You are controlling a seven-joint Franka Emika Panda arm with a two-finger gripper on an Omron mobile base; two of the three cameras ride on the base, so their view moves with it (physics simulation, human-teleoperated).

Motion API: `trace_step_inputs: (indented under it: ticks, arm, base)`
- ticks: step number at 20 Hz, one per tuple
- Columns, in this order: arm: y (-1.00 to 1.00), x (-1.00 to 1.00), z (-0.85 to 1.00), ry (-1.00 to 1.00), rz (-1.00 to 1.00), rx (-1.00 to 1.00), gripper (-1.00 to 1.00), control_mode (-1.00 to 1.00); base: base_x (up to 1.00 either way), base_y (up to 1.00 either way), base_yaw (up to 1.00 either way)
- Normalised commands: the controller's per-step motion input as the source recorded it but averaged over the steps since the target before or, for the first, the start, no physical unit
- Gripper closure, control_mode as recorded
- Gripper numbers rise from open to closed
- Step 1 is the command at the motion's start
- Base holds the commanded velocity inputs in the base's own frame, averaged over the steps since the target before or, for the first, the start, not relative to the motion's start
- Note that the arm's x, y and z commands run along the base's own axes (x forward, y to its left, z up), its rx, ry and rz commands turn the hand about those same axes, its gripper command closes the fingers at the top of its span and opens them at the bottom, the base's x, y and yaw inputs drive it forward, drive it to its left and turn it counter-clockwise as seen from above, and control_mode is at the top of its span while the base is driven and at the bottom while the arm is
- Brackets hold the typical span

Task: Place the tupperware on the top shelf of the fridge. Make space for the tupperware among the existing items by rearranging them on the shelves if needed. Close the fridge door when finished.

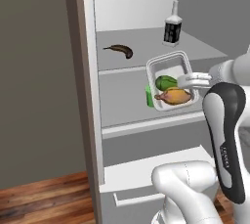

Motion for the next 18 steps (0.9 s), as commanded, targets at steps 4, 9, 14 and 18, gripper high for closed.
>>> trace_step_inputs:
  ticks: [4,9,14,18]
  arm:
    - [0.01,0.00,0.12,0.13,-0.06,0.14,1.00,-1.00]
    - [0.00,0.00,0.22,0.21,-0.02,0.20,1.00,-1.00]
    - [0.00,0.00,0.34,0.14,0.00,0.21,1.00,-1.00]
    - [0.00,0.08,0.37,0.00,-0.07,0.12,1.00,-1.00]
  base:
    - [0.00,0.00,0.00]
    - [0.00,0.00,0.00]
    - [0.00,0.00,0.00]
    - [0.00,0.00,0.00]
